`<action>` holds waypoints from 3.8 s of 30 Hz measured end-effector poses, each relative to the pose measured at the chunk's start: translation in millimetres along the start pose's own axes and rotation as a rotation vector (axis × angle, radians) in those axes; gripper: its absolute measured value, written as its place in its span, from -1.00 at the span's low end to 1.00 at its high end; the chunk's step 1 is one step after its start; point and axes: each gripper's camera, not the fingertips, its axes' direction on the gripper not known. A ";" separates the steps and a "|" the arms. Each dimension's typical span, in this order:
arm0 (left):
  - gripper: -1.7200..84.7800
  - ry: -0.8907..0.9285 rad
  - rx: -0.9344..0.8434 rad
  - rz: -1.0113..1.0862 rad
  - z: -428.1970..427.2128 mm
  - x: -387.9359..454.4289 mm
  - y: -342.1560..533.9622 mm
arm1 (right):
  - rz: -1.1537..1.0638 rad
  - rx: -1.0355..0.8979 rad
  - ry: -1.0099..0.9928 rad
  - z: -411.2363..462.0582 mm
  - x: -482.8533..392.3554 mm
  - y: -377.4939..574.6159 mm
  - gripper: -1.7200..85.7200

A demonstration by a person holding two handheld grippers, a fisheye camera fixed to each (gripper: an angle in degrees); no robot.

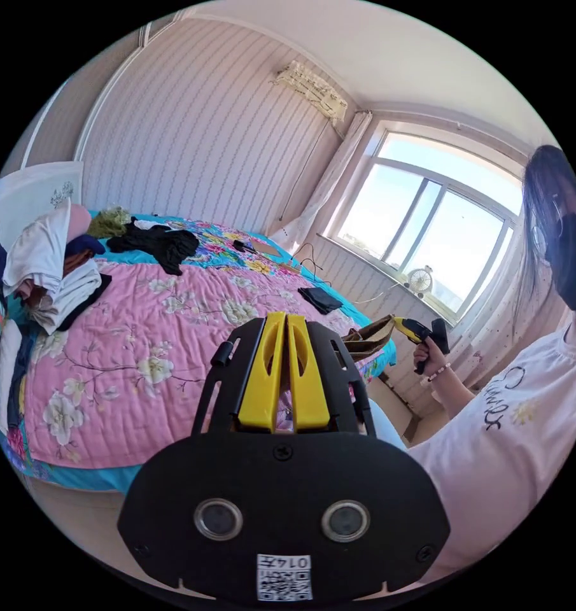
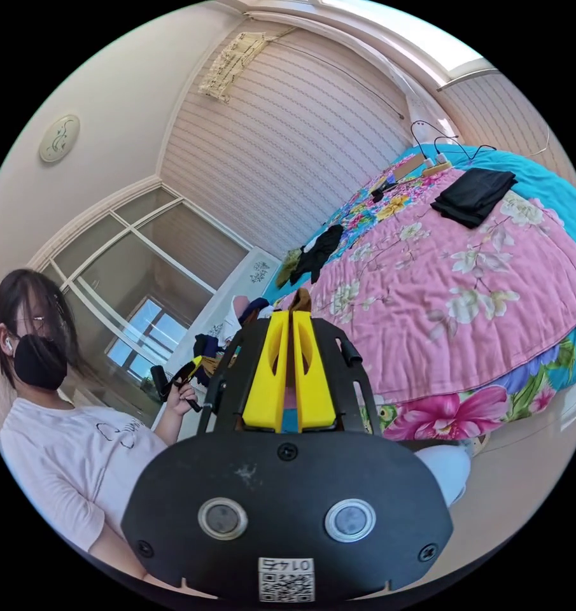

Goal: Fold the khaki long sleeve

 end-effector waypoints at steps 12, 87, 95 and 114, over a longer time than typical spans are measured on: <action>-0.98 0.121 0.434 0.125 -206.9 72.5 -50.8 | -0.348 0.122 -0.268 -48.2 -141.7 -26.6 -0.96; -0.97 -0.098 -0.644 -0.424 146.9 -102.1 76.7 | 0.189 -0.527 0.450 162.3 120.0 84.4 -0.96; -0.78 -0.210 -0.697 -0.257 147.6 -78.1 84.2 | 0.274 -0.446 0.426 135.0 120.9 94.9 -0.96; -0.98 0.345 0.302 0.100 -219.5 21.8 -40.5 | -0.196 0.148 -0.268 -16.5 -61.2 38.9 -0.97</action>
